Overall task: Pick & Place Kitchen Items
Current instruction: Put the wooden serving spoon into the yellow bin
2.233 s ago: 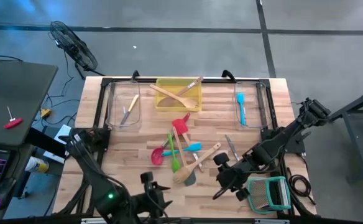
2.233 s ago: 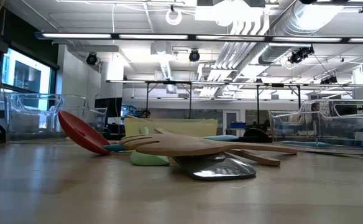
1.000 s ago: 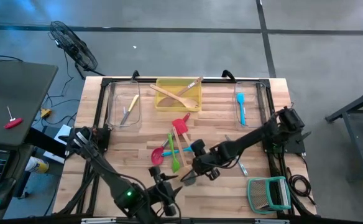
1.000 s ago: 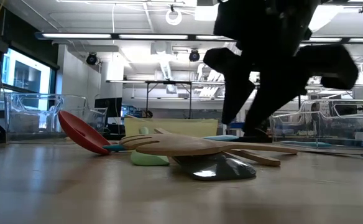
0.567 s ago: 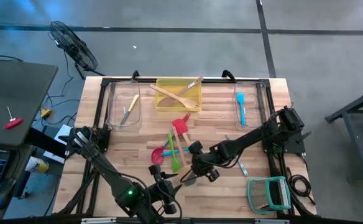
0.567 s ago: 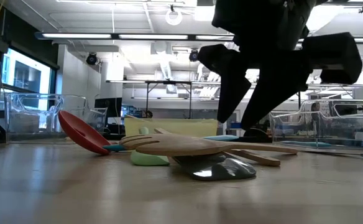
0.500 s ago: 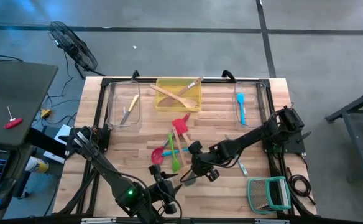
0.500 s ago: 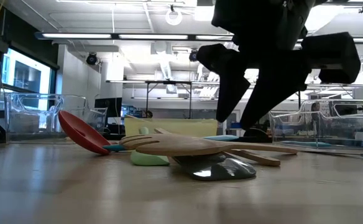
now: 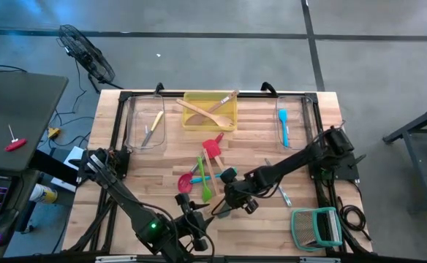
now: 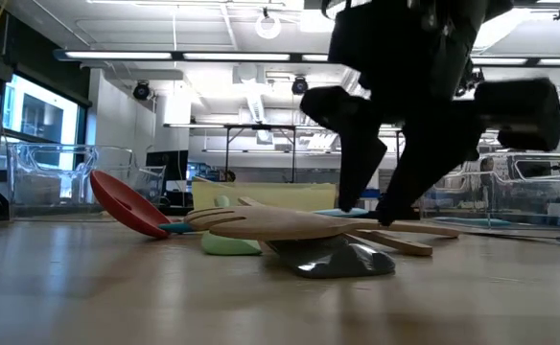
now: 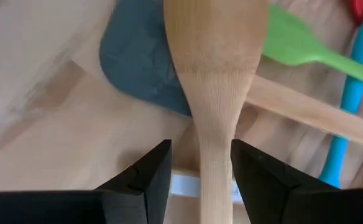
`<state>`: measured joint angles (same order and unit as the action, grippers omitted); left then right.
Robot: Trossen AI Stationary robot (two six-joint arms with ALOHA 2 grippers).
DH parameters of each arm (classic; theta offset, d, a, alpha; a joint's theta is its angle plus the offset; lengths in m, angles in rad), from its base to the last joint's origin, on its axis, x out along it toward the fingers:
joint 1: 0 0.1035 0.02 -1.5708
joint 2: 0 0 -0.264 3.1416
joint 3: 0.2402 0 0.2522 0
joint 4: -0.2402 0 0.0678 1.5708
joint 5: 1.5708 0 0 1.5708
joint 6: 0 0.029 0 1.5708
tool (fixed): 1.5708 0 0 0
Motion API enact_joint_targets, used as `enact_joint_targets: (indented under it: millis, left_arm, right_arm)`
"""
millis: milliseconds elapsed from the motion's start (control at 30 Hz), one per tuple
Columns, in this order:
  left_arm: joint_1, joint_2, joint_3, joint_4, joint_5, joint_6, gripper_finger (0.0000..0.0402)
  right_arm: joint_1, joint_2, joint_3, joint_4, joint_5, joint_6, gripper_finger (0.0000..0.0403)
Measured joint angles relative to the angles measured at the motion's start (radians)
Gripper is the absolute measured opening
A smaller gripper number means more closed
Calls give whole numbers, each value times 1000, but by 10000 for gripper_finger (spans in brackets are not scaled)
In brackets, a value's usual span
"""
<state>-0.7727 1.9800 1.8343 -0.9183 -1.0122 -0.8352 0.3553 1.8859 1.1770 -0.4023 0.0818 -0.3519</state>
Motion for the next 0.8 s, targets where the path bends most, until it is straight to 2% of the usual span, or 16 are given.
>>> enact_joint_targets:
  millis: [800]
  left_arm:
    - [0,0,0,-4,3,0,200]
  right_arm:
    - [-11,20,0,22,45,-12,158]
